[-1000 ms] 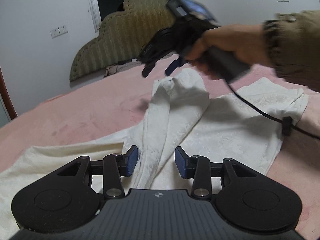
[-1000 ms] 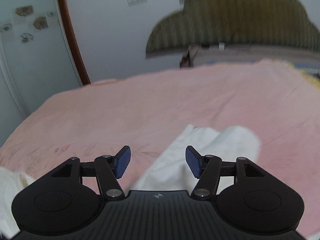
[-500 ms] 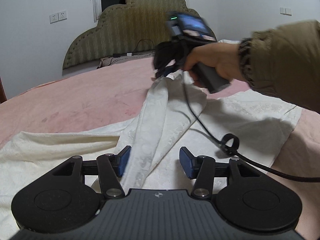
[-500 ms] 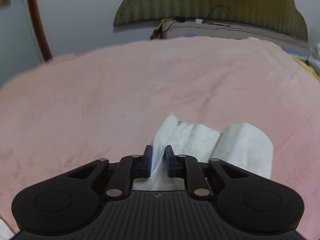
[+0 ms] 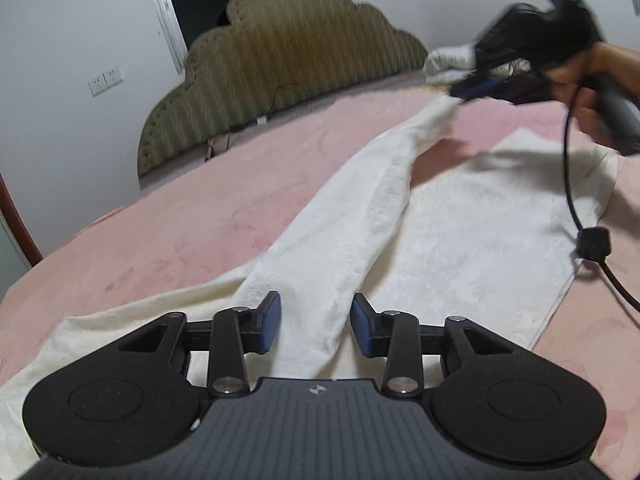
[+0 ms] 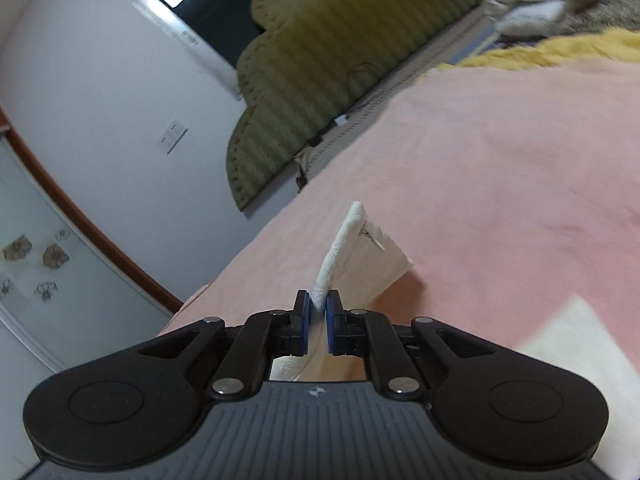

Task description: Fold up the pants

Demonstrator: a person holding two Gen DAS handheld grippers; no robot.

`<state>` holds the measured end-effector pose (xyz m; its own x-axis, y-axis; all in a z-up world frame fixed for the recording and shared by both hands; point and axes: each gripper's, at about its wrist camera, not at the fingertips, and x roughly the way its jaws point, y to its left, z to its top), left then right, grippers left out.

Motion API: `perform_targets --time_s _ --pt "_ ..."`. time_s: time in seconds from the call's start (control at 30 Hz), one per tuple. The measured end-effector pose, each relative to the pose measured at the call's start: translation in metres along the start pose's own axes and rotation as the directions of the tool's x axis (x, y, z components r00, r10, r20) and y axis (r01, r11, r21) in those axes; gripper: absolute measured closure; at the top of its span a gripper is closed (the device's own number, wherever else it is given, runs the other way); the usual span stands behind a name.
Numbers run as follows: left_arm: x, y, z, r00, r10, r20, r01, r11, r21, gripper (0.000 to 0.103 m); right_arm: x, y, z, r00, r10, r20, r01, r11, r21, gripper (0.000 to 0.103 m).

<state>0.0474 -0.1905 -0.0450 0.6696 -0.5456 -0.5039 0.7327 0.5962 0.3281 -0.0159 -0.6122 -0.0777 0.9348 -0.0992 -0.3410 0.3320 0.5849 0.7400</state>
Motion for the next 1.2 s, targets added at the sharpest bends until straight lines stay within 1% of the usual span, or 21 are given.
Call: perform_targets --time_s 0.1,0.17,0.2,0.23,0.33,0.4,0.53,0.63,0.67,0.7,0.73,0.77,0.83,0.87,0.9,0.93,1.0,1.03,1.1,1.13,1.2 --pt "0.009 -0.007 0.003 1.0 0.018 -0.02 -0.017 0.999 0.04 0.066 0.0 -0.037 -0.007 0.998 -0.019 -0.054 0.025 0.993 0.117 0.093" --pt "0.011 -0.014 0.004 0.999 0.039 -0.013 -0.038 0.995 0.09 0.064 0.007 -0.053 -0.01 0.996 -0.031 -0.087 0.048 0.98 0.195 0.092" --pt "0.012 -0.017 0.004 0.999 0.049 -0.009 -0.048 0.993 0.112 0.064 0.013 -0.056 -0.012 0.993 -0.052 -0.102 0.073 0.975 0.212 0.089" --pt "0.014 -0.02 0.005 0.998 0.06 -0.004 -0.059 0.989 0.132 0.063 0.016 -0.059 -0.013 0.993 -0.058 -0.105 0.081 0.971 0.227 0.089" --pt "0.02 -0.029 0.004 0.996 0.09 -0.007 -0.087 0.979 0.187 0.058 0.027 -0.061 -0.016 0.996 -0.027 -0.08 0.049 0.958 0.283 0.089" --pt "0.024 -0.035 0.004 0.995 0.101 -0.001 -0.099 0.969 0.228 0.058 0.04 -0.062 -0.013 0.996 -0.022 -0.088 0.047 0.951 0.304 0.089" --pt "0.028 -0.046 0.002 0.993 0.12 0.016 -0.12 0.946 0.303 0.058 0.048 -0.065 -0.011 0.996 -0.017 -0.087 0.047 0.93 0.364 0.089" --pt "0.032 -0.047 0.002 0.992 0.124 0.015 -0.122 0.943 0.31 0.06 0.05 -0.071 -0.009 0.997 -0.002 -0.082 0.035 0.914 0.405 0.089" --pt "0.032 -0.048 0.001 0.992 0.123 0.013 -0.121 0.942 0.313 0.067 0.047 -0.074 -0.009 0.996 0.003 -0.084 0.032 0.911 0.412 0.089" --pt "0.031 -0.05 0.0 0.992 0.125 0.014 -0.123 0.942 0.313 0.074 0.045 -0.076 -0.01 0.996 0.007 -0.085 0.03 0.908 0.417 0.089" --pt "0.029 -0.051 -0.001 0.992 0.122 0.017 -0.121 0.942 0.312 0.084 0.046 -0.077 -0.009 0.996 0.007 -0.088 0.031 0.907 0.42 0.089" --pt "0.026 -0.054 -0.003 0.992 0.12 0.024 -0.121 0.943 0.31 0.09 0.046 -0.076 -0.008 0.996 0.01 -0.094 0.029 0.913 0.407 0.089" --pt "0.019 -0.054 -0.002 0.993 0.106 0.048 -0.115 0.948 0.297 0.096 0.043 -0.073 -0.005 0.997 0.016 -0.077 0.011 0.94 0.34 0.089" --pt "0.014 -0.053 -0.001 0.994 0.092 0.062 -0.106 0.953 0.284 0.096 0.04 -0.07 -0.004 0.998 0.01 -0.063 0.01 0.954 0.299 0.089" --pt "0.011 -0.052 0.001 0.994 0.083 0.076 -0.101 0.958 0.269 0.096 0.035 -0.068 -0.004 0.999 0.012 -0.042 0.0 0.962 0.273 0.093" --pt "0.008 -0.047 0.005 0.992 0.084 0.092 -0.104 0.963 0.247 0.096 0.029 -0.064 -0.003 1.0 0.025 -0.017 -0.02 0.967 0.254 0.095" --pt "0.002 -0.034 0.016 0.988 0.095 0.123 -0.115 0.978 0.173 0.096 0.017 -0.056 0.002 0.999 0.041 0.03 -0.047 0.974 0.222 0.095" --pt "-0.003 -0.025 0.023 0.987 0.085 0.137 -0.101 0.988 0.117 0.096 0.01 -0.052 0.006 0.997 0.052 0.053 -0.062 0.977 0.206 0.095" --pt "-0.013 -0.007 0.032 0.988 0.03 0.153 -0.034 0.999 0.028 0.096 -0.009 -0.04 0.013 0.995 0.06 0.085 -0.072 0.985 0.155 0.095" --pt "-0.017 -0.001 0.036 0.988 -0.011 0.156 0.01 1.0 0.007 0.096 -0.02 -0.035 0.015 0.994 0.061 0.094 -0.073 0.989 0.125 0.095" --pt "-0.023 0.002 0.035 0.984 -0.086 0.154 0.087 0.996 0.002 0.096 -0.045 -0.031 0.015 0.993 0.043 0.105 -0.052 0.996 0.078 0.095"
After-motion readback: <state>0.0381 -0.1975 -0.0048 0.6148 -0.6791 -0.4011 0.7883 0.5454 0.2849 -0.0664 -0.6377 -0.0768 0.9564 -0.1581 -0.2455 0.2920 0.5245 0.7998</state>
